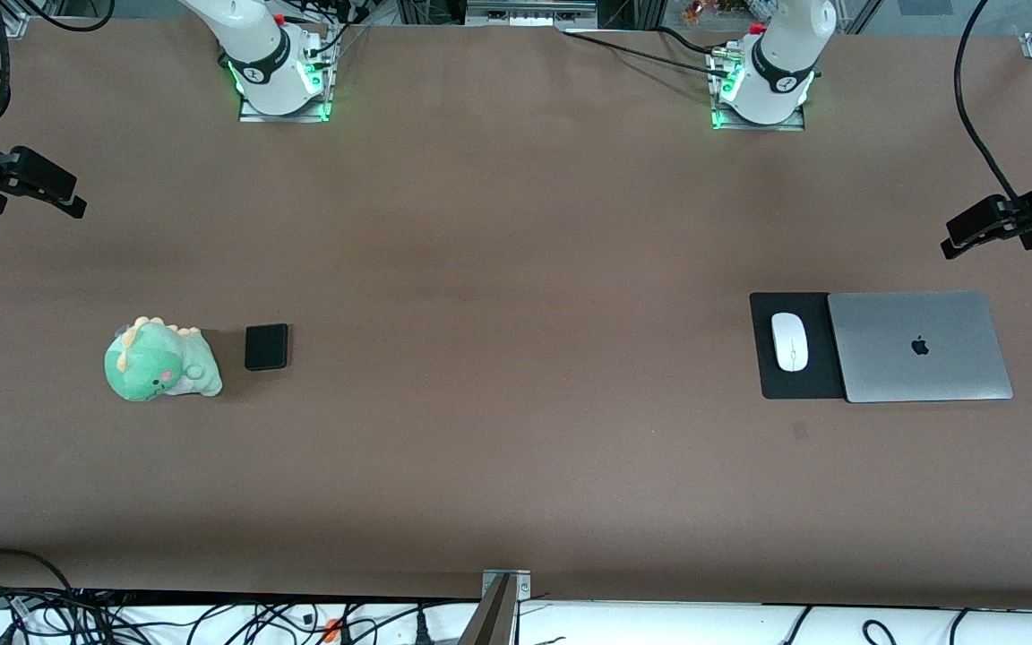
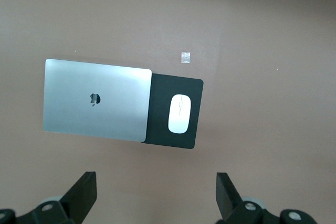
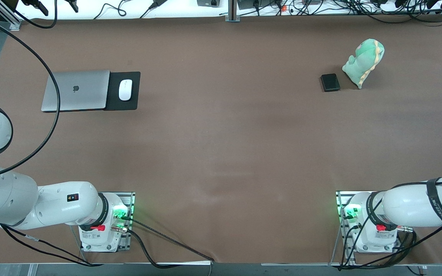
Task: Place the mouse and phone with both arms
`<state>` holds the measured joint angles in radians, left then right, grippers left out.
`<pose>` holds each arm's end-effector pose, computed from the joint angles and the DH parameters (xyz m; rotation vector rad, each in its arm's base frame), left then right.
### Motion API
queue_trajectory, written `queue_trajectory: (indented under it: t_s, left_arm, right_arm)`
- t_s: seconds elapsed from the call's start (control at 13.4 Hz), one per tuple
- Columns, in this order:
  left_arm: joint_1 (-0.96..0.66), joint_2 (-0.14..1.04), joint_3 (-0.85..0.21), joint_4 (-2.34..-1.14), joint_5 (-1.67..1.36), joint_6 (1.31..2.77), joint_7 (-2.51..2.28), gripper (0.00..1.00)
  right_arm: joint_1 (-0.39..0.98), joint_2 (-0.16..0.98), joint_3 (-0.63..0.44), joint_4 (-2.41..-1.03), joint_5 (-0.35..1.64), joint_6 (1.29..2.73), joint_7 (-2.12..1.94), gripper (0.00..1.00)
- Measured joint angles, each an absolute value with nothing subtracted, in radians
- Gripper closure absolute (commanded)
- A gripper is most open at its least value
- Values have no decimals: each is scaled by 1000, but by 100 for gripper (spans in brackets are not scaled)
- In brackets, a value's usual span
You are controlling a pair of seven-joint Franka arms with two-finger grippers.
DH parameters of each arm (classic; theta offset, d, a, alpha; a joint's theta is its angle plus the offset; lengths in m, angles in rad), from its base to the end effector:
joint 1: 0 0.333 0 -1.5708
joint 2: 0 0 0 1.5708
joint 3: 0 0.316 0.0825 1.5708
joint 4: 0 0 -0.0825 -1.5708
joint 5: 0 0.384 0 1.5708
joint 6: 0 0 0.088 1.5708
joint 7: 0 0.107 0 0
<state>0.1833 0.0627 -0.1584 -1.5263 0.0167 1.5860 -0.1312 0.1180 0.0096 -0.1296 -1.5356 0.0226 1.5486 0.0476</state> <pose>0.5747 0.0190 0.6119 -3.1251 -0.2444 0.0029 0.5556 -0.0036 0.6339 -3.1188 0.0915 -0.0048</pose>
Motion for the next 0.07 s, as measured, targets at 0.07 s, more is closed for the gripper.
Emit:
queue_trajectory:
  t_s: [0.07]
  left_arm:
    - [183, 63, -158, -1526, 17, 1586, -131, 0]
  right_arm:
    - [118, 11, -129, -1535, 22, 1549, 48, 0]
